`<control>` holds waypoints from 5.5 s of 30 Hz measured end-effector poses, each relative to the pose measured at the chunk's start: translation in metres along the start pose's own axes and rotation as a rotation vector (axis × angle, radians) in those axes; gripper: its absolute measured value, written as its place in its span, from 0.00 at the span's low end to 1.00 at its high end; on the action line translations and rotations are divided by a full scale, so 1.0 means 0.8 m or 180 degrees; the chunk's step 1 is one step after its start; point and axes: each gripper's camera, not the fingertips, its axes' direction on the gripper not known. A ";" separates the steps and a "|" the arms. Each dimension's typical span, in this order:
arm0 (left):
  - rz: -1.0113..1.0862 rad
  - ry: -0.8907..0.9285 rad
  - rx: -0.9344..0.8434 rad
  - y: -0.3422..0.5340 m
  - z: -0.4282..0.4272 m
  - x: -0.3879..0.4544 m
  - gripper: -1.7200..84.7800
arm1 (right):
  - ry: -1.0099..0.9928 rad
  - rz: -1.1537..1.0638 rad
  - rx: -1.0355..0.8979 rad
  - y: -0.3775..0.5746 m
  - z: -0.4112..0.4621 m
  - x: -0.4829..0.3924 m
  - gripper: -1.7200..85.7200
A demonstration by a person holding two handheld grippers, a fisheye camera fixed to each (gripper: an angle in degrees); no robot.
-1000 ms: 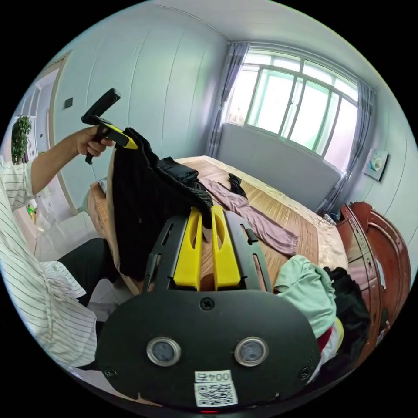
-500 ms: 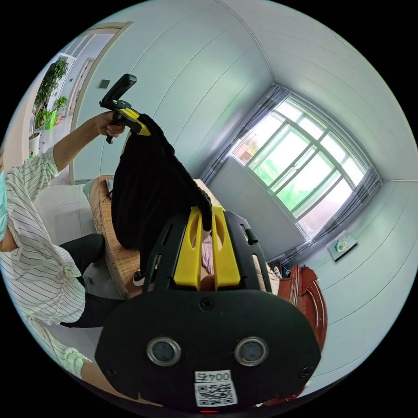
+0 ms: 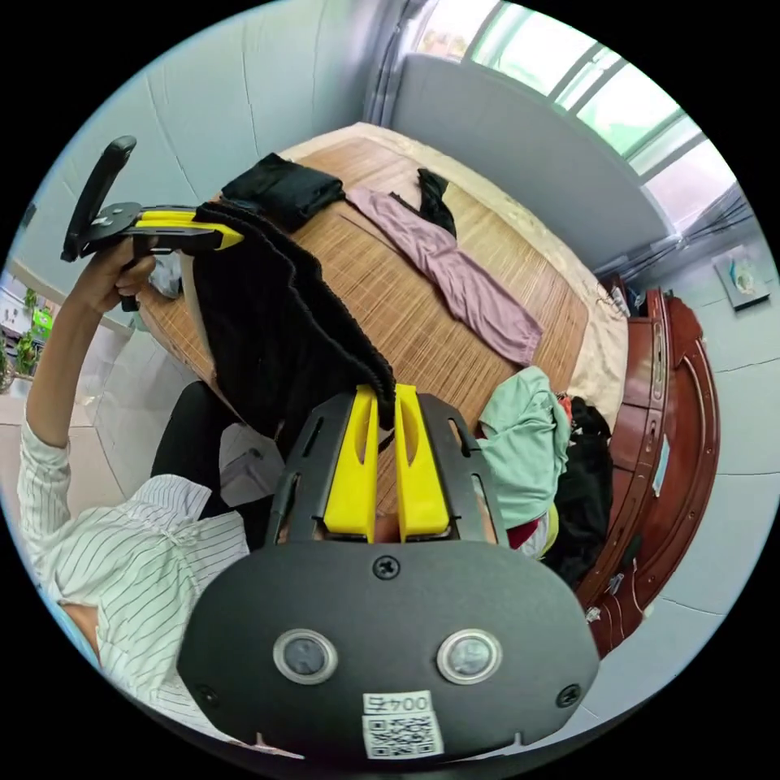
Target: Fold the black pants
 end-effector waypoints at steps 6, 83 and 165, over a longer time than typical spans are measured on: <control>-0.0356 0.0337 -0.0202 0.038 0.132 -0.023 0.02 | -0.0459 0.0170 -0.0404 -0.019 0.161 0.031 0.06; -0.1109 0.5500 0.2275 0.611 0.319 -0.031 0.20 | -0.4423 0.1479 0.3006 0.537 0.389 0.040 0.09; 0.1105 -0.2585 0.2254 0.811 0.114 0.539 0.10 | -0.0887 0.1216 0.3453 0.175 -0.225 -0.056 0.08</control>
